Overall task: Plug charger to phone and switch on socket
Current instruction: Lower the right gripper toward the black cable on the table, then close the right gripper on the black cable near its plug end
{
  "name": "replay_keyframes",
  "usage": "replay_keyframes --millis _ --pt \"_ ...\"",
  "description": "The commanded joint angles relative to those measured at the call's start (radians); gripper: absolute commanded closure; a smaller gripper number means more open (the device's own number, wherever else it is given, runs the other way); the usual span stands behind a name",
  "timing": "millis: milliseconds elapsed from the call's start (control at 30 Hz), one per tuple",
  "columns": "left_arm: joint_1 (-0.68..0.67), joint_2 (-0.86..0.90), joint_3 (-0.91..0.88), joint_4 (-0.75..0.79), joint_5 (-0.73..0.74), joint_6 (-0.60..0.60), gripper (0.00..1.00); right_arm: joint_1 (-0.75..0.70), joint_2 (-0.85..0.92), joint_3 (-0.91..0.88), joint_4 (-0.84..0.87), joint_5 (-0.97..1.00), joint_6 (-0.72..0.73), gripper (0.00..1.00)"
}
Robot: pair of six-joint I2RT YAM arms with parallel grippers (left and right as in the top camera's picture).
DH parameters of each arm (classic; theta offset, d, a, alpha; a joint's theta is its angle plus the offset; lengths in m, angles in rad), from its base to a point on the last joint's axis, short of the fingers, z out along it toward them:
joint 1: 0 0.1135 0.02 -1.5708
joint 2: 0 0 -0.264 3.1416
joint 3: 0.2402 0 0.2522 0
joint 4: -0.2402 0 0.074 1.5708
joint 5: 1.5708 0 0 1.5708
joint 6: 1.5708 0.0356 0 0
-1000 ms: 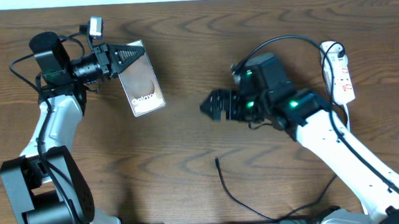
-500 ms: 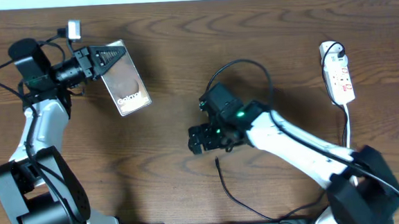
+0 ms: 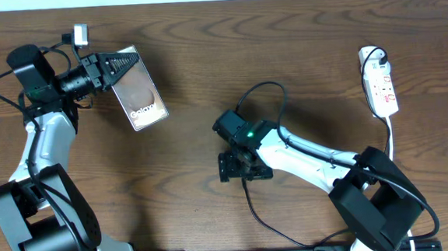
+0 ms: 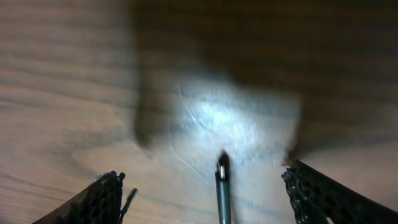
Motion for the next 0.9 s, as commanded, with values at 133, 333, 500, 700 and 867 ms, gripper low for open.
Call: replay_keyframes --millis 133,333,500,700,867 --pt "0.005 -0.014 -0.007 -0.007 0.031 0.006 0.92 0.037 -0.001 -0.006 -0.027 0.054 0.082 0.21" --pt "0.005 -0.014 -0.007 -0.007 0.031 0.006 0.93 0.082 0.001 -0.007 -0.031 0.120 0.121 0.22" --pt "0.005 -0.014 -0.007 -0.007 0.031 0.006 0.93 0.098 0.009 -0.012 -0.030 0.123 0.130 0.20" --pt "0.005 -0.014 -0.007 -0.007 0.031 0.006 0.92 0.100 0.011 -0.024 -0.039 0.123 0.164 0.30" --pt "0.005 -0.014 -0.007 -0.008 0.031 0.006 0.93 0.101 0.011 -0.026 -0.049 0.120 0.171 0.46"
